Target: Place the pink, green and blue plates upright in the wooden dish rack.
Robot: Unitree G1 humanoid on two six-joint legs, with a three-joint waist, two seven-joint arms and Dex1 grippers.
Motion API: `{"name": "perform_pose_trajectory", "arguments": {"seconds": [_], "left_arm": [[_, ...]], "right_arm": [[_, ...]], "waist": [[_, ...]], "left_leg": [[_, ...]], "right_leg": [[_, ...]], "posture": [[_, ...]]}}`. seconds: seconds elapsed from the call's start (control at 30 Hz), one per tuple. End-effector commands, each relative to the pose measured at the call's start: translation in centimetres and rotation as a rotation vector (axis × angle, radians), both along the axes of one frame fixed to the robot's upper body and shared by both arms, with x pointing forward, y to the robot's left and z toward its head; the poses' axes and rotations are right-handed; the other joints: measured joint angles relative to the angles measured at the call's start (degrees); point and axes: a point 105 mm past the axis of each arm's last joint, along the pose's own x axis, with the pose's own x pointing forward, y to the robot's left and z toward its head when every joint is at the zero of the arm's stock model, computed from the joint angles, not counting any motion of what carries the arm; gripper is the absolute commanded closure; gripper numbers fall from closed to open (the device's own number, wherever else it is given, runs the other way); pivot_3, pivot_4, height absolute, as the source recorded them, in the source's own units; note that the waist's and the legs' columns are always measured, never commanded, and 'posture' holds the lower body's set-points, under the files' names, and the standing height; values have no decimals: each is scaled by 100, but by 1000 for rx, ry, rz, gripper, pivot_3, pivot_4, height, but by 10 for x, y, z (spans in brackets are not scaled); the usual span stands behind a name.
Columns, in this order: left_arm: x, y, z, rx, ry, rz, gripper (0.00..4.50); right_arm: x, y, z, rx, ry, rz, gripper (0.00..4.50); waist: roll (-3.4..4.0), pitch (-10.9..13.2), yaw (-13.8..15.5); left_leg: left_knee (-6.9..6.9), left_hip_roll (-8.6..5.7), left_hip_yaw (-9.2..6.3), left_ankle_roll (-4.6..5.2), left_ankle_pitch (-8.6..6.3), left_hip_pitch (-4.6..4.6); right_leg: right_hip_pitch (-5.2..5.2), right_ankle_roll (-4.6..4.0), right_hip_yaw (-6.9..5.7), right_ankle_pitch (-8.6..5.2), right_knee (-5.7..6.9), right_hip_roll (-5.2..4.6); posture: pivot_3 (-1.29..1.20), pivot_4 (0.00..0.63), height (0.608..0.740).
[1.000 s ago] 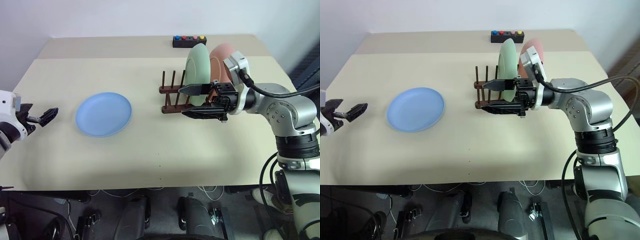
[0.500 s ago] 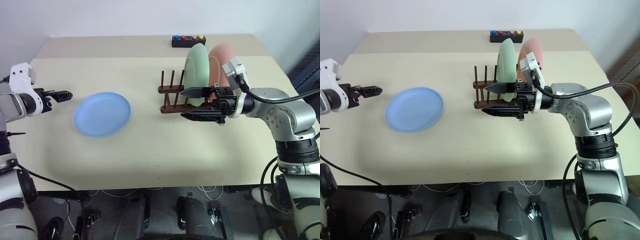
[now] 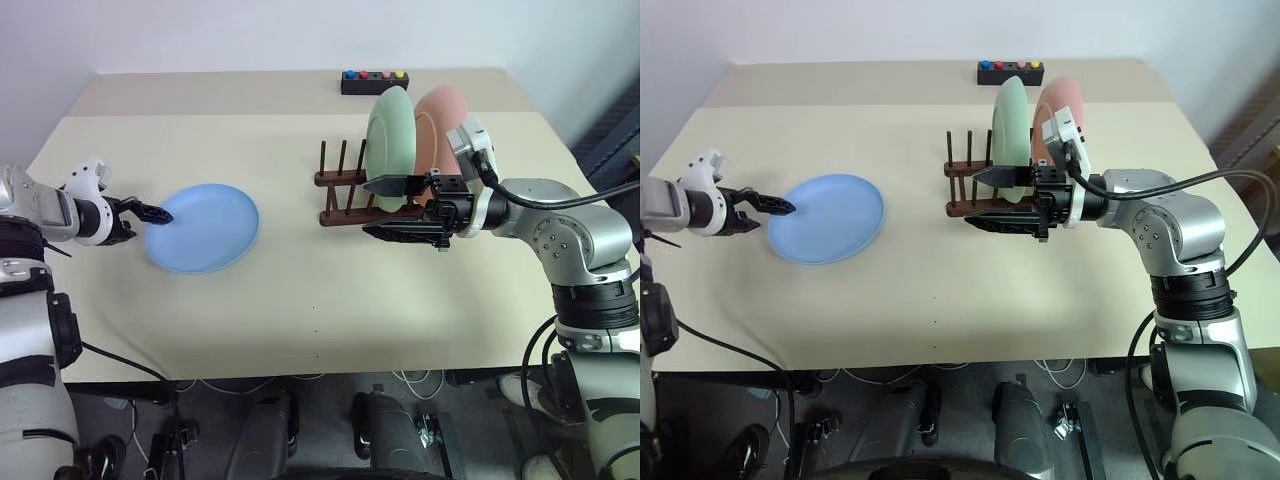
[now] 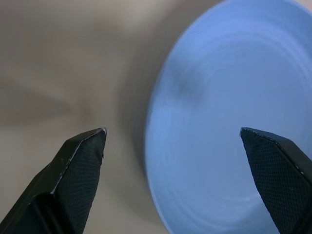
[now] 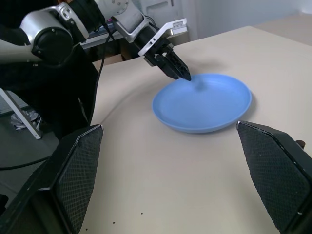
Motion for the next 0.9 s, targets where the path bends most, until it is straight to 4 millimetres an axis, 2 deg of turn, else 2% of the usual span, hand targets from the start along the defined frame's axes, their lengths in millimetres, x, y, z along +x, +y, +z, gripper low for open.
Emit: {"name": "perform_pose_trajectory", "arguments": {"seconds": [0.03,0.27,0.43,0.67,0.77,0.9], "left_arm": [[-1,9,7,59,0,-30,0],[3,13,3,91,15,-51,0],[20,5,8,112,-61,-71,0],[27,-8,1,96,-64,-108,0],[27,-21,-4,32,-38,-127,865],[28,-27,-10,15,-21,-131,2907]], "right_arm": [[-4,-3,12,14,-51,1,18],[-5,-4,11,11,-42,2,18],[-5,-5,11,12,-50,-6,18],[-6,-7,13,8,-54,-20,18],[-6,-8,13,3,-57,-27,0],[-5,-9,15,4,-63,-36,0]], "waist": [[0,0,0],[-16,7,3],[-21,9,31],[-23,10,2],[-23,10,3],[-23,10,7]], "left_leg": [[0,0,0,0,0,0],[2,1,0,2,0,0],[6,1,0,3,0,-1],[7,1,0,3,0,-2],[13,1,0,3,0,-2],[25,1,0,5,-1,-2]], "right_leg": [[0,0,0,0,0,0],[0,0,0,0,1,0],[2,1,0,0,1,-1],[0,3,0,1,6,0],[1,3,0,2,10,-1],[3,4,0,2,18,0]], "posture": [[0,150,735],[0,150,735],[0,150,735],[0,150,735],[0,150,735],[0,150,735]]}}
